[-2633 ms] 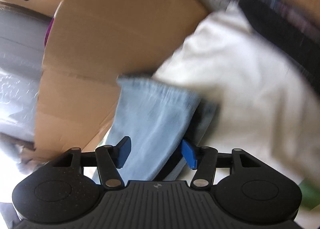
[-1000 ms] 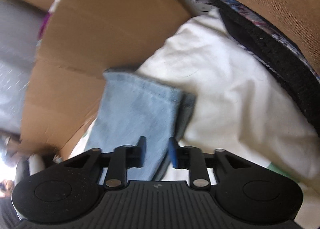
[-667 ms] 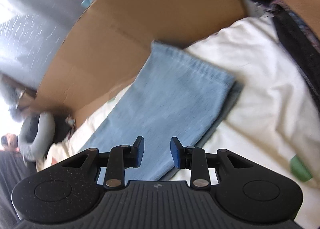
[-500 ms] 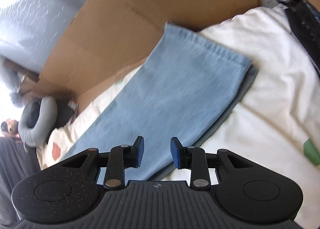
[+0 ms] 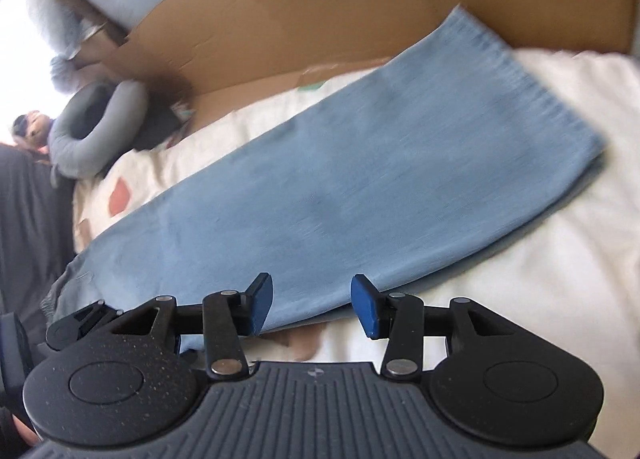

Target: Fold clothes

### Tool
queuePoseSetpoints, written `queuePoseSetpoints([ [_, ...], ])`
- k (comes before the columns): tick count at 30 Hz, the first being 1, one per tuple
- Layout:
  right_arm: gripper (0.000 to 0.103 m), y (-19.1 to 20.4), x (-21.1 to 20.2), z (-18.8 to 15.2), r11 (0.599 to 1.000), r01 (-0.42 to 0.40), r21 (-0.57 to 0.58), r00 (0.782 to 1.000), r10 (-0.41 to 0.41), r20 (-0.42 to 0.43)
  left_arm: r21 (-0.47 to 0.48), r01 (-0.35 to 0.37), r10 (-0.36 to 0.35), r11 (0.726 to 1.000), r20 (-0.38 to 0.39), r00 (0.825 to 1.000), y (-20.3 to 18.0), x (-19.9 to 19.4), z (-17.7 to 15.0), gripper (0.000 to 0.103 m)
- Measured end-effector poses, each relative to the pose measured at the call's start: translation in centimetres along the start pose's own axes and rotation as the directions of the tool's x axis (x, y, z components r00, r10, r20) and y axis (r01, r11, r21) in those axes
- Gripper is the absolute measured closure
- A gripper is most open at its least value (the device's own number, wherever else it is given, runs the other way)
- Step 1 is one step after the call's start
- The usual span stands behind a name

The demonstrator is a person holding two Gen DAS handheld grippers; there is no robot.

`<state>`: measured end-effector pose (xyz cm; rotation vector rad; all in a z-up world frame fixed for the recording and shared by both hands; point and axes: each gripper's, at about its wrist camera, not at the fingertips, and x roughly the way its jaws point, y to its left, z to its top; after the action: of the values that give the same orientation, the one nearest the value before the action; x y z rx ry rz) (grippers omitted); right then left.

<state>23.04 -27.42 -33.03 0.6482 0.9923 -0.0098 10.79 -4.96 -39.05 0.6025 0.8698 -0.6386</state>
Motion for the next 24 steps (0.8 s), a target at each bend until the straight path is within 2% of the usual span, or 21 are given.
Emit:
queuePoseSetpoints([
  [5, 0.052, 2.4, 2.2, -2.5, 0.989, -0.048, -0.14, 0.998, 0.041, -0.055, 0.08, -0.007, 0.006, 0.997, 0.013, 1.0, -1.3, -0.1, -1.9, 0.038],
  [7, 0.052, 3.3, 2.8, -3.4, 0.979, -0.061, -0.192, 0.995, 0.045, -0.084, 0.073, -0.003, 0.0, 0.997, 0.032, 0.999, -1.5, -0.3, -2.5, 0.044],
  [9, 0.052, 4.1, 3.4, -4.3, 0.968, -0.069, -0.239, 0.993, 0.044, -0.107, 0.01, -0.004, 0.003, 1.0, 0.06, 0.998, -1.1, -0.7, -2.9, 0.061],
  [12, 0.052, 4.9, 3.9, -5.3, 0.957, -0.065, -0.281, 0.993, 0.033, -0.115, -0.084, -0.018, 0.027, 0.996, 0.103, 0.994, -0.3, -1.6, -3.2, 0.076],
  [15, 0.052, 5.5, 4.2, -5.8, 0.953, -0.048, -0.3, 0.995, 0.02, -0.094, -0.121, -0.018, 0.035, 0.992, 0.144, 0.989, 0.2, -2.3, -3.6, 0.094],
  [21, 0.052, 7.2, 5.0, -5.5, 0.933, -0.017, -0.359, 0.997, -0.01, -0.073, -0.139, -0.014, 0.038, 0.99, 0.169, 0.985, 0.7, -3.3, -4.1, 0.099],
  [24, 0.052, 7.9, 5.3, -5.0, 0.946, -0.003, -0.323, 0.999, -0.013, -0.049, -0.157, -0.015, 0.043, 0.987, 0.177, 0.983, 0.9, -3.5, -3.8, 0.1],
])
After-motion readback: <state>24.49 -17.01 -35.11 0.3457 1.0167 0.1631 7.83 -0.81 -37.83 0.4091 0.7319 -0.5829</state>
